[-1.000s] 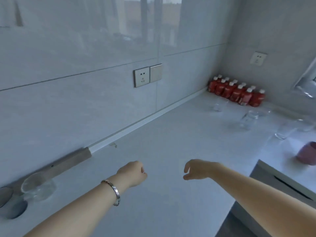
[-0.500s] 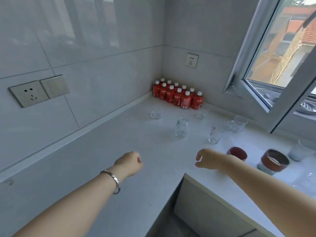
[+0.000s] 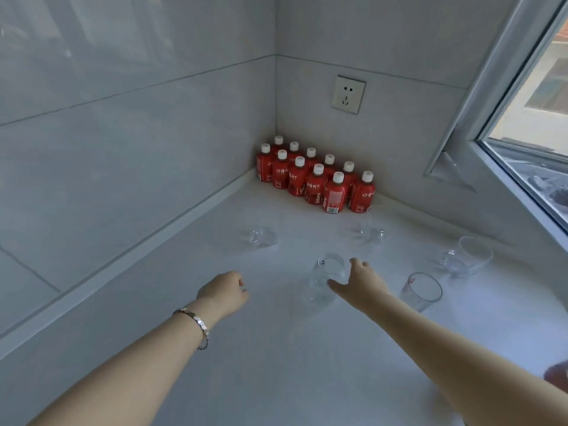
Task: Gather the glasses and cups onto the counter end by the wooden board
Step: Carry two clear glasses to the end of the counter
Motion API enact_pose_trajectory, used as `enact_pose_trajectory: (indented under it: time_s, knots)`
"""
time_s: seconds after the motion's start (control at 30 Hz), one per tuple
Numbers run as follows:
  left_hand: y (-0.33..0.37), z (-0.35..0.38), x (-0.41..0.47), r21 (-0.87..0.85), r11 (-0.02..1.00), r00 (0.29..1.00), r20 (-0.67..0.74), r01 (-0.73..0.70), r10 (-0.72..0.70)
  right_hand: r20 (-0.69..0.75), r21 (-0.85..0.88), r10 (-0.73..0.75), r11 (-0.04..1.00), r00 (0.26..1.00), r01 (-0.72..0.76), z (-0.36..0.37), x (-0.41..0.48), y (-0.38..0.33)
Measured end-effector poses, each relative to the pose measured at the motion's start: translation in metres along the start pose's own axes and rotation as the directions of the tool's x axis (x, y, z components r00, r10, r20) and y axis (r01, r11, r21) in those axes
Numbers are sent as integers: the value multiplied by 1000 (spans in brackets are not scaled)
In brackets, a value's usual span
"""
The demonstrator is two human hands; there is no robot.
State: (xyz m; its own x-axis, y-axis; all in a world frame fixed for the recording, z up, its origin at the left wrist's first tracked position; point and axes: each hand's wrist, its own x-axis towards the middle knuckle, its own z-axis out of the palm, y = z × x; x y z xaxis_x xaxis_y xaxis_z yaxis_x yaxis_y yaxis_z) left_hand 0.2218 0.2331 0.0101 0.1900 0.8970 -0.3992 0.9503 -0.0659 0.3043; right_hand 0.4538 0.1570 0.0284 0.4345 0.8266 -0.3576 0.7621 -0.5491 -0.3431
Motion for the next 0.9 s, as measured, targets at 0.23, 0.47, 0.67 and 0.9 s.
enact_pose_trajectory:
  time_s: [0.23,0.47,0.67,0.9]
  knots:
    - [9,-18,105,26,999,999,-38,19,-19,79,26,31,999,996,-33,27,65,-22]
    - [40,-14,180,-166,980,993,-56,-109,101,74,54,-41,998,996,37,27,76,-6]
    - [56,-3,185,-269,960,984,-174,-75,28,84,71,-57,996,995,52,15,79,10]
    - [57,18,116,-323,945,989,-148,-54,5,78,55,-160,986,984,156,-8,58,22]
